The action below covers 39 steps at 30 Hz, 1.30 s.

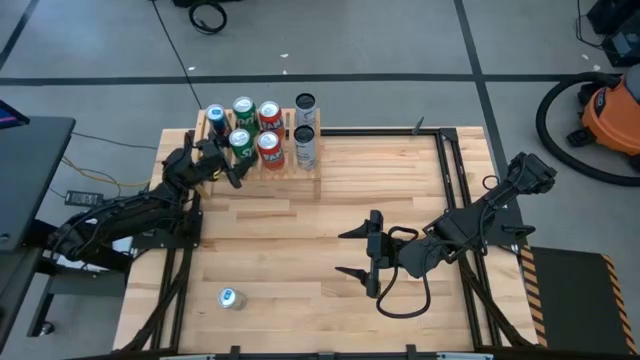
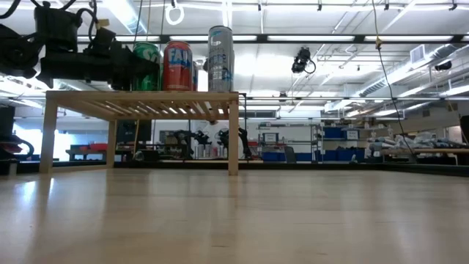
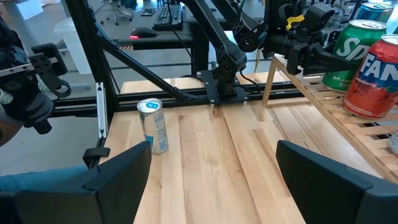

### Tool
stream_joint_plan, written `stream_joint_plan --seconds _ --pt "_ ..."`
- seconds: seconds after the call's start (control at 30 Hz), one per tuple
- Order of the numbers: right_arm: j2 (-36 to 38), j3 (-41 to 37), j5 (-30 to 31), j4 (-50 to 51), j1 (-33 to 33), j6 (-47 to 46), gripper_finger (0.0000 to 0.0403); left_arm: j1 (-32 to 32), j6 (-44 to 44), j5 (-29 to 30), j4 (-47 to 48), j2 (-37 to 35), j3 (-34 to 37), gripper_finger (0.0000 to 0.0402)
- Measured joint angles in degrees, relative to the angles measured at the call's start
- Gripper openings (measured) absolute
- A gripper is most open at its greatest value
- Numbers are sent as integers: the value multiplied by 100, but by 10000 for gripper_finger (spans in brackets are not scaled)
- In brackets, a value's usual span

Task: Place canned beverage on shelf
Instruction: Put the green soda can on the shelf

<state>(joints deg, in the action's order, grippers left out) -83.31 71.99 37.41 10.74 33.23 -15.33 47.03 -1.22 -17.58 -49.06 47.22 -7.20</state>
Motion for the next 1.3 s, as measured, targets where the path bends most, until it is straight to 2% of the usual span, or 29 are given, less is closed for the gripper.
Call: stream_joint_plan --seconds 0.2,0.53,0.8,1.3 --pt "0 0 0 -2 2 2 355 -2 21 -62 87 -160 2 397" --pt "0 0 0 -19 0 1 355 0 88 -270 1016 -1012 4 396" --pt "0 0 0 -86 1 2 355 -2 191 -176 1613 -1555 4 396" --pt "0 1 0 -85 1 1 355 2 189 -160 1683 -1665 4 396"
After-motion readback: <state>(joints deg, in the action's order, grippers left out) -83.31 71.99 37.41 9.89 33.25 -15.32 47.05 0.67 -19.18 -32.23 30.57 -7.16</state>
